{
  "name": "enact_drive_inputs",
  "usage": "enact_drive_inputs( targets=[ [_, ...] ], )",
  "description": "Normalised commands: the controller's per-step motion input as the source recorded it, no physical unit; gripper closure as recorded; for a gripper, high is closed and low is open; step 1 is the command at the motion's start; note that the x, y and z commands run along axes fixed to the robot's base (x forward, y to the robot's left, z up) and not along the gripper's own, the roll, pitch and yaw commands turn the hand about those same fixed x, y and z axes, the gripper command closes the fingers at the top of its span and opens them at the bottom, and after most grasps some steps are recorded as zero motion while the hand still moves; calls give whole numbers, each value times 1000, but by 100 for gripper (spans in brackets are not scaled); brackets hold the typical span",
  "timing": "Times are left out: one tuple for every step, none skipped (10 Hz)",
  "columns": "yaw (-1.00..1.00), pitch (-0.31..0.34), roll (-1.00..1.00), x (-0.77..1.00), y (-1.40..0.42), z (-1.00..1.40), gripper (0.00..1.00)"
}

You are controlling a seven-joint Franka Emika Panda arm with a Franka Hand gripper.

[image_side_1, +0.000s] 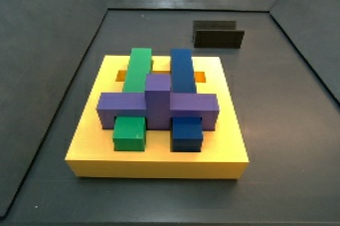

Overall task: Pick up the red object. Move up. Place the red object on the fixture. Regrasp the red object. Move to above the board. Insert the red object.
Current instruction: Insert the red object.

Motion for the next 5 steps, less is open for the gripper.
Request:
enact_drive_inputs(
  targets=[
    [0,0,0,0,94,0,100],
    [0,4,0,0,0,0,100],
    [3,0,-26,0,14,-111,100],
    [0,0,-56,54,143,-357,100],
    [0,-26,6,-3,146,-906,100]
  ],
)
